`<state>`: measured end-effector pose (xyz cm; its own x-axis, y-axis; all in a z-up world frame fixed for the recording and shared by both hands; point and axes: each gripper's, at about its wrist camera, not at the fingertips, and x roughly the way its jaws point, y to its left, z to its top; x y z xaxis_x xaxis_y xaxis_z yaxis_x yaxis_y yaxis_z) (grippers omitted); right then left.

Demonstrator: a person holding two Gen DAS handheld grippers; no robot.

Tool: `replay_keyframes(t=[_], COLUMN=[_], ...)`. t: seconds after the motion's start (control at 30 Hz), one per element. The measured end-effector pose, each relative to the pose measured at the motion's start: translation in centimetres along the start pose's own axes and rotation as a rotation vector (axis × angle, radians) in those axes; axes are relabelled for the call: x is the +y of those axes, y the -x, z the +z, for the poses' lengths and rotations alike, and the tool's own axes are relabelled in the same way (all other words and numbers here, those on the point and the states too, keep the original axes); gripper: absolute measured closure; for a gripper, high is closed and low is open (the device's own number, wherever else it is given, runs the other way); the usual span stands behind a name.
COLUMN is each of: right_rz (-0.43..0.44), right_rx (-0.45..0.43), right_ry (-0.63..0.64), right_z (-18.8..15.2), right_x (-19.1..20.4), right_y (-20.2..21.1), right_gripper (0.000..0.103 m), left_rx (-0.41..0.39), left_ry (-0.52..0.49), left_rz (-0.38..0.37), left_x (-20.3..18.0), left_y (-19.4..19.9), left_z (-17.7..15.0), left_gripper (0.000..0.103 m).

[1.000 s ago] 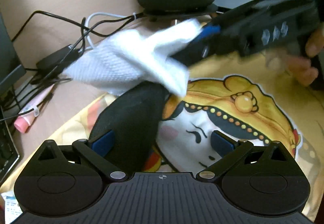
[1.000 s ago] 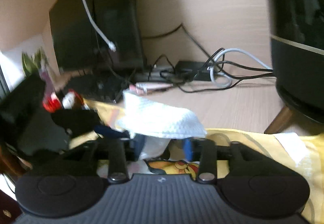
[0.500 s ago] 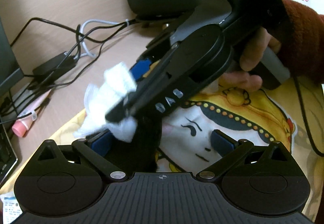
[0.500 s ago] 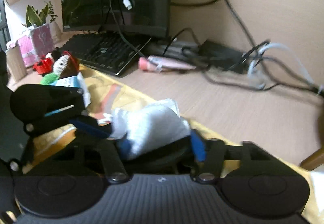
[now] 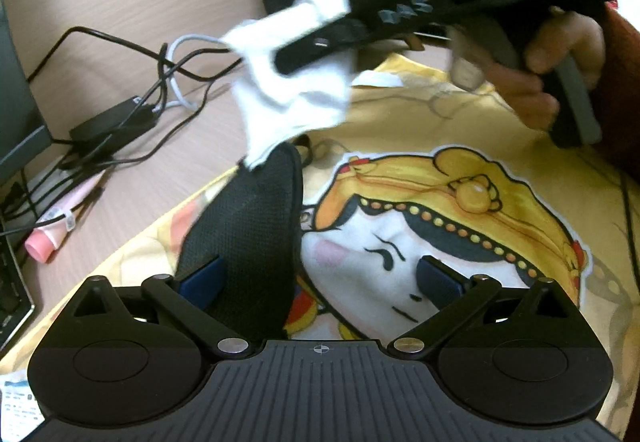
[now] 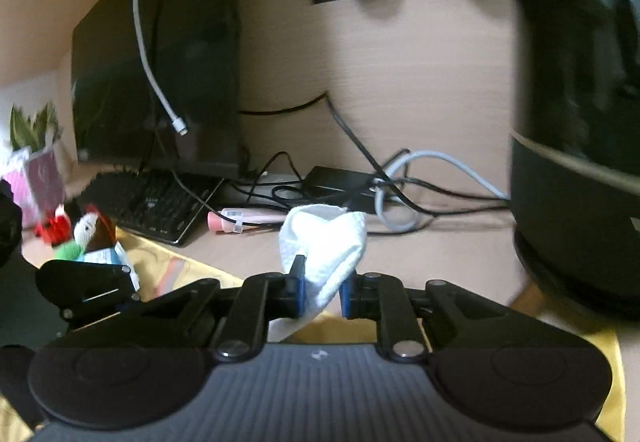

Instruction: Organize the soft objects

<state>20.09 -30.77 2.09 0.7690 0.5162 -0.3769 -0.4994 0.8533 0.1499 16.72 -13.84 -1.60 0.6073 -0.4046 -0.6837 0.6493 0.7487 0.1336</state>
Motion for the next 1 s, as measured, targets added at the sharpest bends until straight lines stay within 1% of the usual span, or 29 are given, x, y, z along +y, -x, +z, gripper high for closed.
replay_keyframes(t=[0.13, 0.17, 0.2, 0.23, 0.27, 0.33, 0.4, 0.47, 0.5, 0.57, 0.6, 0.63, 0.67, 0.7, 0.73, 0.77, 0.8, 0.87, 0.93, 1.0], right_rz=[0.025, 0.041, 0.057, 0.069, 0.078, 0.085, 0.095, 0.102, 0.106, 0.113, 0.115, 0.118, 0.12, 0.122, 0.12, 0.121, 0.121, 0.121, 0.119, 0.117], right_rx=[0.015, 0.021, 0.027, 0.034, 0.041, 0.045, 0.038, 0.025, 0.021, 0.018, 0.019, 0.022, 0.029, 0.036, 0.043, 0.053, 0.061, 0.075, 0.087, 0.099], right_ry=[-0.062, -0.071, -0.08, -0.087, -0.091, -0.099, -0.112, -0.125, -0.129, -0.141, -0.146, -0.151, -0.154, -0.156, -0.158, -0.156, -0.154, -0.147, -0.139, -0.133], right_z=[-1.0, -1.1, -1.2, -1.3, -1.4, -1.4, -1.4, -1.3, -1.3, -1.3, -1.2, -1.3, -1.3, -1.3, -1.4, -1.5, -1.6, -1.7, -1.8, -2.0], right_x=[-1.1, -1.2, -1.4, -1.5, -1.5, -1.6, -1.8, -1.9, -2.0, -2.1, -2.2, -2.3, -2.3, -2.4, -2.4, -2.3, -2.3, -2.1, -2.0, -1.8], right_y=[0.1, 0.1, 0.1, 0.0, -0.2, -0.4, -0.1, 0.2, 0.4, 0.5, 0.4, 0.3, 0.2, 0.1, 0.0, -0.2, -0.3, -0.5, -0.7, -0.9], right_gripper=[0.085, 0.085, 0.085, 0.085, 0.083, 0.081, 0.081, 0.081, 0.081, 0.081, 0.081, 0.081, 0.081, 0.081, 0.081, 0.081, 0.081, 0.081, 0.081, 0.081], left_rx=[-0.009, -0.009, -0.008, -0.009, -0.013, -0.026, -0.042, -0.056, -0.06, -0.062, -0.064, -0.067, -0.069, -0.072, -0.076, -0.083, -0.089, -0.1, -0.107, -0.114], left_ry=[0.075, 0.099, 0.132, 0.175, 0.233, 0.365, 0.491, 0.598, 0.664, 0.81, 0.891, 0.949, 0.977, 1.005, 1.005, 0.98, 0.961, 0.939, 0.934, 0.913], left_rz=[0.06, 0.067, 0.073, 0.079, 0.067, 0.014, -0.058, -0.119, -0.167, -0.291, -0.366, -0.416, -0.431, -0.446, -0.423, -0.364, -0.314, -0.239, -0.189, -0.121], left_x=[1.2, 1.8, 2.4, 3.1, 4.0, 6.0, 7.7, 8.9, 9.6, 10.7, 11.2, 11.5, 11.6, 11.7, 11.7, 11.7, 11.7, 11.9, 12.4, 12.7], left_y=[-0.4, -0.7, -0.8, -0.7, -0.6, -0.4, -0.1, 0.5, 0.6, 0.6, 0.5, 0.6, 0.8, 1.0, 1.4, 1.9, 2.4, 3.3, 4.0, 4.4], left_z=[0.1, 0.2, 0.3, 0.4, 0.5, 0.5, 0.4, 0.0, -0.3, -1.2, -1.7, -2.1, -2.4, -2.6, -2.6, -2.5, -2.4, -2.2, -2.1, -2.0], left_gripper=[0.0, 0.005, 0.023, 0.032, 0.038, 0.043, 0.054, 0.057, 0.057, 0.059, 0.059, 0.059, 0.059, 0.053, 0.047, 0.036, 0.028, 0.025, 0.023, 0.018])
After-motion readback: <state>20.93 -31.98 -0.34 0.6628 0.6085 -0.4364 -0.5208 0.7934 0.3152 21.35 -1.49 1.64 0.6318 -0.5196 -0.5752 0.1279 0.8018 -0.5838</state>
